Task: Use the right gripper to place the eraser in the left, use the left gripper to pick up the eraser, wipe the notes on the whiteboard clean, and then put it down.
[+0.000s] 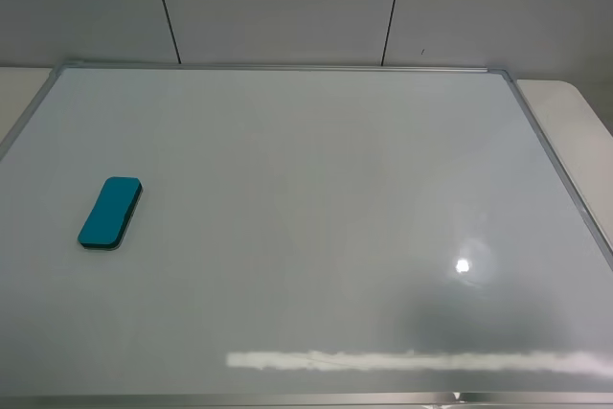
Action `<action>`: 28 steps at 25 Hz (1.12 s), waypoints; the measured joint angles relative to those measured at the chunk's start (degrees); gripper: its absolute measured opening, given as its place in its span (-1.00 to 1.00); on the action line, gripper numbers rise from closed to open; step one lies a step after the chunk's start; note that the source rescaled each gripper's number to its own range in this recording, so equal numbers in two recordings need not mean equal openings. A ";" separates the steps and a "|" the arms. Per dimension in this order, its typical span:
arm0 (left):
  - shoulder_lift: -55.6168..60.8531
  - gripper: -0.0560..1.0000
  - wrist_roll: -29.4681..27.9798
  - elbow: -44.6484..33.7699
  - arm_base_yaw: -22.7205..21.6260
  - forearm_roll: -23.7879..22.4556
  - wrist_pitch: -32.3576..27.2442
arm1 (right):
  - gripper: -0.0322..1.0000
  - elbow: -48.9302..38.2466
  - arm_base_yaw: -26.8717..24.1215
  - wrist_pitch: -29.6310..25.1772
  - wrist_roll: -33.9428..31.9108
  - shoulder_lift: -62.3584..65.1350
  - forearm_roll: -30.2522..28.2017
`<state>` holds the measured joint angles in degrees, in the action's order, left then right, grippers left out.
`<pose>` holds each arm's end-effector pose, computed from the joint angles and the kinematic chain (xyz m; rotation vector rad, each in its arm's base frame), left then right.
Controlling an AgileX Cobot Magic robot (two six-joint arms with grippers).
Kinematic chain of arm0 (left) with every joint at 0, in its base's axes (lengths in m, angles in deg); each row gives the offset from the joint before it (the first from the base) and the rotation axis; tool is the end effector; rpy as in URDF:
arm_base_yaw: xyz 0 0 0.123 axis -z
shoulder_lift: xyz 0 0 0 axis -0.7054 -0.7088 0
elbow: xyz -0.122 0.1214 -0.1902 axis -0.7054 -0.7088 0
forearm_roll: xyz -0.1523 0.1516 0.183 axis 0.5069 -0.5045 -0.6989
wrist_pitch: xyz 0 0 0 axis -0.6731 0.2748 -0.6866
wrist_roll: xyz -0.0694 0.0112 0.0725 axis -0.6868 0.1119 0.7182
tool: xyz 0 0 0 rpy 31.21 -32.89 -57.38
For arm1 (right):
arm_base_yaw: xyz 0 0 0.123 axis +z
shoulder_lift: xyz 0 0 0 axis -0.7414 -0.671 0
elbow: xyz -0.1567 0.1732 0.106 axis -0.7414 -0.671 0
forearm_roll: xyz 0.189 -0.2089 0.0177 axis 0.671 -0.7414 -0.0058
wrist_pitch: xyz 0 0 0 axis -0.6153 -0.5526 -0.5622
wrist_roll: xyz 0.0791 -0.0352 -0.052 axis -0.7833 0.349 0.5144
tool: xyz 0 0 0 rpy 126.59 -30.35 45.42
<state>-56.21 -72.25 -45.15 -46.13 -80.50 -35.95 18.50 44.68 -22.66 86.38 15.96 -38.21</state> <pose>0.0576 0.0117 0.2901 -0.2333 2.0164 0.0277 0.0583 -0.0094 0.2896 0.0378 2.0351 -0.1319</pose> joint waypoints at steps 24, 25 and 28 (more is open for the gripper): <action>0.00 1.00 -0.06 0.00 0.00 0.00 0.00 | 1.00 0.00 0.00 0.00 0.00 0.00 0.00; 0.00 1.00 -0.06 0.00 0.00 0.00 0.00 | 1.00 0.00 0.00 0.00 0.00 0.00 0.00; 0.00 1.00 -0.06 0.00 0.00 0.00 0.00 | 1.00 0.00 0.00 0.00 0.00 0.00 0.00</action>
<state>-56.21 -72.31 -45.15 -46.13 -80.50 -35.95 18.50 44.68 -22.66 86.38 15.96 -38.21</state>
